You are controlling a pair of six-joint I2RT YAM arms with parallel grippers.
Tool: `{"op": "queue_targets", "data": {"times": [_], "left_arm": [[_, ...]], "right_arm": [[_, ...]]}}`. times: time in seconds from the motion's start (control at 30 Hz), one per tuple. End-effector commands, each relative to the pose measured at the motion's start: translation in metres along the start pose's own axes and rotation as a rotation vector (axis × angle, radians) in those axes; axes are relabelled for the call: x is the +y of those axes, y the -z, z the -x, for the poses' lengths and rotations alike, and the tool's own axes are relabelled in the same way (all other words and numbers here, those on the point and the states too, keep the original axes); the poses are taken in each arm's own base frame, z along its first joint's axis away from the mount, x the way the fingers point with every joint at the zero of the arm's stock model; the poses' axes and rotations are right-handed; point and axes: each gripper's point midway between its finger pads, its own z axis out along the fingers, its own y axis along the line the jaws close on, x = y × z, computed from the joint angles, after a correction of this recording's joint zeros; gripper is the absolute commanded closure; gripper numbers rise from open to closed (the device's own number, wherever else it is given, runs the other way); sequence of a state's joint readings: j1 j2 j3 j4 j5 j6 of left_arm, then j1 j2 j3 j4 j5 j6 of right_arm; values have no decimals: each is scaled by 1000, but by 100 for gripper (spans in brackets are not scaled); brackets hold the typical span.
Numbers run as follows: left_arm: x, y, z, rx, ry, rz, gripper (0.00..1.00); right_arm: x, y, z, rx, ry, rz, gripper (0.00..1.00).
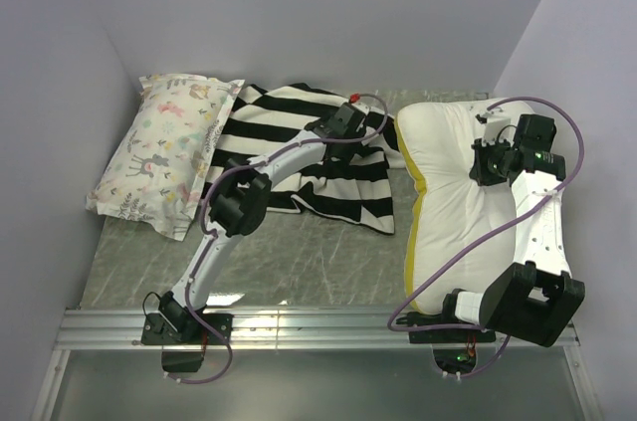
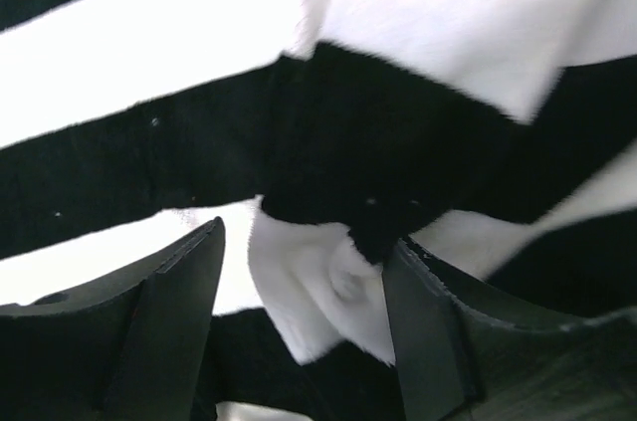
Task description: Put the pillow into the pillowcase
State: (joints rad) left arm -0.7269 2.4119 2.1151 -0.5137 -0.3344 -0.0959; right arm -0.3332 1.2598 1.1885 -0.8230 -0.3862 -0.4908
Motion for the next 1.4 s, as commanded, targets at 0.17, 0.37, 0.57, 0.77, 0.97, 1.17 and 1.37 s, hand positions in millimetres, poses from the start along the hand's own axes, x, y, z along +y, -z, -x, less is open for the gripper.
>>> {"op": "queue_targets", "data": {"times": [0.17, 0.37, 0.57, 0.77, 0.97, 1.17, 1.37], "left_arm": [[35, 9, 23, -77, 51, 33, 43], [33, 55, 54, -161, 102, -134, 62], [36, 57, 56, -130, 149, -242, 99], [28, 68, 57, -139, 168, -443, 100], [18, 99, 53, -177, 112, -555, 100], [21, 119, 19, -116, 102, -576, 100], [17, 143, 1, -96, 100, -632, 100]], "right_arm": [[10, 1, -23, 78, 46, 29, 100], [21, -12, -12, 75, 85, 59, 100], [76, -30, -3, 74, 253, 233, 100], [124, -48, -22, 155, 476, 383, 100], [121, -75, -34, 236, 530, 341, 100], [72, -78, 17, 85, 368, 84, 100], [44, -64, 26, 46, 341, -53, 100]]}}
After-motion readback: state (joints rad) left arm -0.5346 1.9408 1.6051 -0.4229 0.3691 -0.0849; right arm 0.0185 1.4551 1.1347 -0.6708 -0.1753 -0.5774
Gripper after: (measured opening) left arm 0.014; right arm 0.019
